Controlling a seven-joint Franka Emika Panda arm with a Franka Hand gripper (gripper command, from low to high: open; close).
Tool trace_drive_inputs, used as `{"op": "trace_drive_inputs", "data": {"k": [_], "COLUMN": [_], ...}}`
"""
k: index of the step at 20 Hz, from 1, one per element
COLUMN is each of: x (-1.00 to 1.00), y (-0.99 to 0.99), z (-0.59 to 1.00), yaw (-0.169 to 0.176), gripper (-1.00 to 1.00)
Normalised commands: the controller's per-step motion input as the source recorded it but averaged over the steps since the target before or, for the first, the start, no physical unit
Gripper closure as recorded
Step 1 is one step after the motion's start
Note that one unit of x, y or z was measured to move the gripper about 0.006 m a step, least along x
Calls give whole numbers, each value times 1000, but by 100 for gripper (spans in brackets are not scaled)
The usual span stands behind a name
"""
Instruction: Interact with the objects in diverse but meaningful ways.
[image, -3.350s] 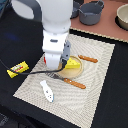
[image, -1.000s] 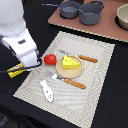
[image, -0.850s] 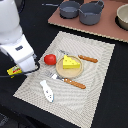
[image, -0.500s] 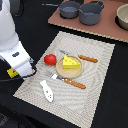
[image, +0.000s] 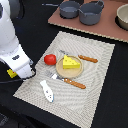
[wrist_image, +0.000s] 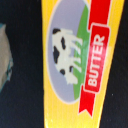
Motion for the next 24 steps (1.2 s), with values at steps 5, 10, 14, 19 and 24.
{"op": "trace_drive_inputs", "data": {"k": [5,10,14,19,24], "x": [-77,-49,75,345,675], "y": [127,172,356,519,700], "z": [23,65,679,780,903], "yaw": [81,106,87,70,58], "gripper": [100,100,100,100,100]}}
